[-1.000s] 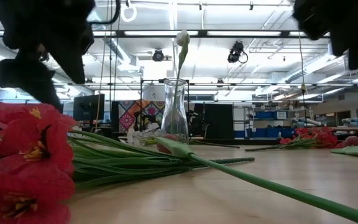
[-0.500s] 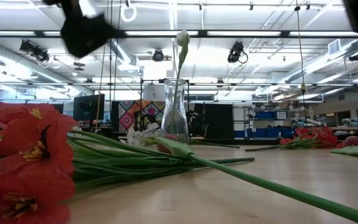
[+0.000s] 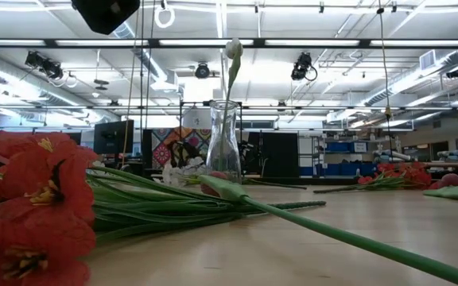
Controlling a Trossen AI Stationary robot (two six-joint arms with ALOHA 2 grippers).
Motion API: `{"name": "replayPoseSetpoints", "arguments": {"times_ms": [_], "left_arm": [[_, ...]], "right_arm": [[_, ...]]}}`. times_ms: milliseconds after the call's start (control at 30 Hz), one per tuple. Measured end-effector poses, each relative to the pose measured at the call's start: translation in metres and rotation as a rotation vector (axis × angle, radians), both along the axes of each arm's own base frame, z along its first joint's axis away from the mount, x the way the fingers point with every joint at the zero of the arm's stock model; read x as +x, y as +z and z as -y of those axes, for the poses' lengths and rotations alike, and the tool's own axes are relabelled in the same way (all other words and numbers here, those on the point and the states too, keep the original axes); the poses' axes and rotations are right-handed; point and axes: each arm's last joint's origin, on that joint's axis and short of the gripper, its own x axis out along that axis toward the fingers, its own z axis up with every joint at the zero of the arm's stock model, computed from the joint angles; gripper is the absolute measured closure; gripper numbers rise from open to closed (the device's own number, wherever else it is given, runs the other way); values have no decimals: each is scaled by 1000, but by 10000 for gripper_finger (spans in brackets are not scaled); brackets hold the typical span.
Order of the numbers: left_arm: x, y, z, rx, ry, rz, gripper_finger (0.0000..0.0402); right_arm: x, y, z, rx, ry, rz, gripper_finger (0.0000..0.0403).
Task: Sort flowers into vase by color
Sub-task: Put the white flower into the transparent vase
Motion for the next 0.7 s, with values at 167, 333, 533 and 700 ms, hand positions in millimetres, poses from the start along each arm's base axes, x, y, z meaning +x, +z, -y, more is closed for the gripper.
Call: {"name": "replayPoseSetpoints", "arguments": {"times_ms": [167,333,533,700], "left_arm": [[2,0,-3,3,31,2,65],[2,0,-4,35,58,12,65],[2,-1,-4,62,50,18,65],[1,-4,-5,84,54,-10,65]], "right_arm": [[-4,8,-3,-34,191,22,245],[-15,3,3,-81,279,-124,241],[-25,0,3,-138,371,-154,231],[-34,-2,10,-288,439,-164,229]]}}
